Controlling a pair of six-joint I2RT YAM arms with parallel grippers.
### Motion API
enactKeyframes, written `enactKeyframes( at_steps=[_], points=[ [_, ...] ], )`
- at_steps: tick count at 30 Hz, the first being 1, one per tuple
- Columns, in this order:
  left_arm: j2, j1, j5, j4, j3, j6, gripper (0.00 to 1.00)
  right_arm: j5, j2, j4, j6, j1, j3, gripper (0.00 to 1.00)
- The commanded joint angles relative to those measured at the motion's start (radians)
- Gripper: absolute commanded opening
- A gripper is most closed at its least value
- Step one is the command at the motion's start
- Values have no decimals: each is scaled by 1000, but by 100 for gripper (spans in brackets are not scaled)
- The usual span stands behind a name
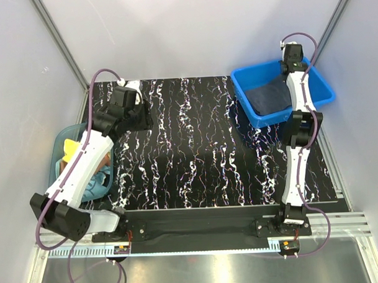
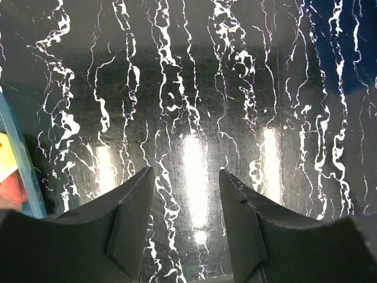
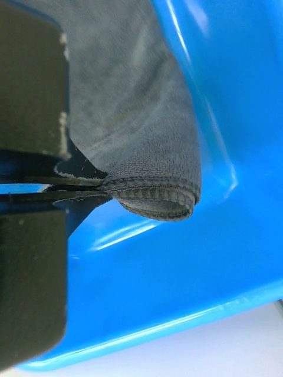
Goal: Fold and stack the towels
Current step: Neatly place the folded towel into the bin, then grab crumpled towel
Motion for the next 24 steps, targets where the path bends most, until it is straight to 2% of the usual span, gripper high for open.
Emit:
enactKeyframes(
  at_steps=[1, 2, 3, 5, 6, 9, 11, 12, 13, 15, 18, 20, 22, 23, 24],
  points=[
    [33, 7, -11, -14, 57, 30, 53, 4, 49, 150, -41, -27, 59, 1],
    [48, 7, -10, -15, 62, 30, 53, 16, 63, 174, -50, -32, 61, 8],
    [56, 7, -10, -14, 65, 30, 53, 24, 76, 217, -68, -35, 70, 23],
    [73, 5, -10, -6, 65, 27, 53, 61, 124, 240, -90, -41, 96, 66],
    [78, 7, -11, -3, 65, 26, 54, 76, 136, 256, -110, -44, 126, 71],
    [88, 7, -25, 5, 72, 15, 54, 107, 126, 270, -101, -47, 116, 80],
    [82, 5, -47, 31, 71, 9, 54, 78, 49, 279, -72, -47, 72, 84],
    [75, 5, -95, 47, 74, 1, 54, 63, 17, 271, -34, -44, 30, 96],
    [70, 8, -131, 54, 72, -7, 54, 49, -50, 262, -12, -33, 15, 100],
    [61, 10, -227, 69, 68, -20, 54, 38, -127, 257, 28, -9, -58, 100],
    [65, 52, -271, 30, 89, -54, 54, 15, -288, 276, 48, 71, -180, 100],
    [76, 108, -292, -7, 123, -72, 54, -5, -376, 241, 77, 164, -203, 99],
    [87, 187, -361, -78, 147, -65, 54, 20, -449, 136, 190, 235, -223, 100],
    [96, 213, -405, -90, 149, -56, 54, 6, -475, 103, 224, 308, -240, 100],
    [104, 240, -485, -128, 152, -50, 54, -5, -506, 83, 285, 345, -311, 100]
  ],
)
